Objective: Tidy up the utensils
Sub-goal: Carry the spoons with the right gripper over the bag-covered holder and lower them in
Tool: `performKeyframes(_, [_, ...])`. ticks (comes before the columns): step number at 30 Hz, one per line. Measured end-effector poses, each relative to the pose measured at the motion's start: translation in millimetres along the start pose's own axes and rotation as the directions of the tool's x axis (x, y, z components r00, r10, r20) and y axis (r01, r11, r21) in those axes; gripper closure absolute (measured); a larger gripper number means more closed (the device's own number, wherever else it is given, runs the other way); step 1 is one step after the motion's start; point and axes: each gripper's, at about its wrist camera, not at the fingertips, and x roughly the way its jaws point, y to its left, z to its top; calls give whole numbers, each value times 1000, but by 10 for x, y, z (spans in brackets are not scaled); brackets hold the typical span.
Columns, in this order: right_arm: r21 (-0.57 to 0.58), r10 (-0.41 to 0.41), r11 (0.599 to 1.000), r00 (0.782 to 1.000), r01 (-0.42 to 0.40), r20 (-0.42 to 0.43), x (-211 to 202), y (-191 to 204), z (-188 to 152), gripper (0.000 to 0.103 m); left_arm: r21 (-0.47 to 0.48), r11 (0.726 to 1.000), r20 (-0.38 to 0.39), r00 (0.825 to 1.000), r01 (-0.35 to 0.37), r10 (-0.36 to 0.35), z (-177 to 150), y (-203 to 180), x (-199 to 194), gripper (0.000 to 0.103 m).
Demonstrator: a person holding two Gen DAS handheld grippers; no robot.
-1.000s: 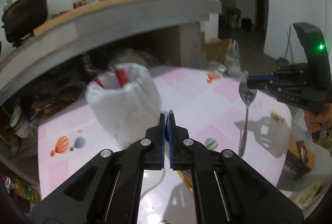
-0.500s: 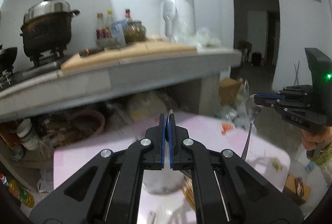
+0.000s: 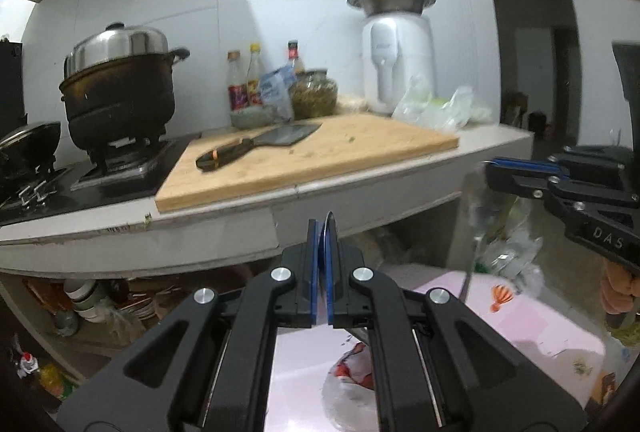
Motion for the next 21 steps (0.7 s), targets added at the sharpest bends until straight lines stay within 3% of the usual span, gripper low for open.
performKeyframes(8, [6,24,1000,995,-24,-100,723,160,-263,101,9,1000,-71,997,-26,26,-381,11,457,101])
performKeyframes(21, [53,97,995,973,-88,-207,1126,263,-797,101,51,999,-121,992,-19,25,-923,-120,793,100])
